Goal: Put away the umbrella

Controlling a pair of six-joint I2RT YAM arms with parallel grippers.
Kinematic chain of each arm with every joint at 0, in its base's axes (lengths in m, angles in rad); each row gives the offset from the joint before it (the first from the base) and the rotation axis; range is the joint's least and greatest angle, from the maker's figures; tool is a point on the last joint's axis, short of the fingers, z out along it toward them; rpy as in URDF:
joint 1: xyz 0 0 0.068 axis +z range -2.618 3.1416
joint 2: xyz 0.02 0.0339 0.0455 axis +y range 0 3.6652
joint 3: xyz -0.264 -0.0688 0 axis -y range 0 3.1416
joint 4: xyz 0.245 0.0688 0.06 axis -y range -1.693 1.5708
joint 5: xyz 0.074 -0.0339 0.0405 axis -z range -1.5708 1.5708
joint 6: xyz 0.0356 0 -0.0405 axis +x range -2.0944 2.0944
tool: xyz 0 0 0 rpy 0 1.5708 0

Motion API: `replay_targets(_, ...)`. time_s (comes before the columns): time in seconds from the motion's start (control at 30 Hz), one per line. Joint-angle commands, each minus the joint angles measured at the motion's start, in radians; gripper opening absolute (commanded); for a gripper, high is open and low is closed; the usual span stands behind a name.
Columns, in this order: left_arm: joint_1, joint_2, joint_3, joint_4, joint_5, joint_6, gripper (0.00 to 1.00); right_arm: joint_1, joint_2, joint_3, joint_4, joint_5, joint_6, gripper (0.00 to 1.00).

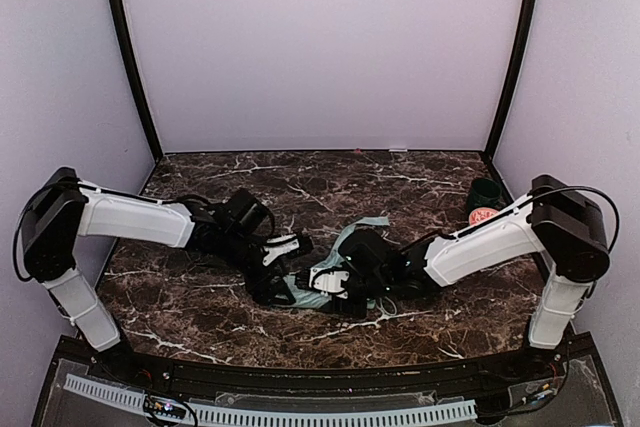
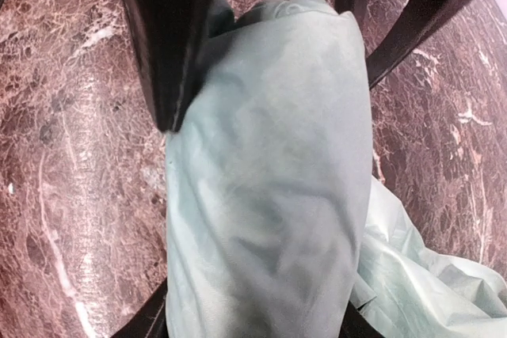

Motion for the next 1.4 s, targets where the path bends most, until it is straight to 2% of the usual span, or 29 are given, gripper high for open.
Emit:
replay_targets(0.0, 0.000, -0.214, -0.120, 0.173, -0.181, -0.024, 0.97, -0.026, 0.050, -0.014, -0.204, -0.105, 0.108, 0.10)
replay_targets(0.1, -0.001, -0.360, -0.218, 0.255, -0.179, 0.027, 0.98, -0.048, 0.063, 0.009, -0.239, -0.158, 0.138, 0.09)
replay_targets(0.2, -0.029, -0.456, -0.293, 0.292, -0.092, 0.145, 0.92, -0.082, 0.082, 0.034, -0.285, -0.258, 0.166, 0.09)
replay_targets(0.3, -0.133, -0.496, -0.345, 0.320, -0.168, 0.328, 0.86, -0.119, 0.112, 0.062, -0.332, -0.380, 0.182, 0.10)
replay_targets(0.4, -0.247, -0.450, -0.338, 0.323, -0.309, 0.496, 0.86, -0.148, 0.149, 0.101, -0.390, -0.495, 0.178, 0.10)
replay_targets(0.43, -0.272, -0.422, -0.324, 0.323, -0.346, 0.533, 0.90, -0.156, 0.159, 0.110, -0.402, -0.523, 0.172, 0.10)
replay_targets(0.6, -0.304, -0.260, -0.275, 0.405, -0.493, 0.662, 0.98, -0.183, 0.210, 0.154, -0.463, -0.608, 0.138, 0.09)
replay_targets(0.77, -0.308, -0.129, -0.236, 0.459, -0.548, 0.684, 0.99, -0.206, 0.267, 0.204, -0.522, -0.677, 0.136, 0.09)
replay_targets(0.9, -0.308, -0.030, -0.159, 0.322, -0.557, 0.610, 0.98, -0.213, 0.289, 0.230, -0.526, -0.718, 0.142, 0.09)
replay_targets(1.07, -0.302, 0.031, -0.136, 0.164, -0.580, 0.552, 0.84, -0.235, 0.300, 0.267, -0.539, -0.733, 0.134, 0.11)
replay_targets(1.13, -0.296, 0.042, -0.121, 0.080, -0.560, 0.535, 0.81, -0.247, 0.299, 0.282, -0.543, -0.738, 0.129, 0.14)
replay_targets(1.2, -0.287, 0.051, -0.094, 0.004, -0.520, 0.519, 0.74, -0.260, 0.295, 0.290, -0.544, -0.739, 0.127, 0.19)
replay_targets(1.27, -0.276, 0.066, -0.074, -0.053, -0.483, 0.510, 0.66, -0.273, 0.293, 0.302, -0.548, -0.743, 0.127, 0.28)
replay_targets(1.37, -0.260, 0.100, -0.037, -0.131, -0.447, 0.503, 0.60, -0.283, 0.284, 0.320, -0.552, -0.752, 0.130, 0.43)
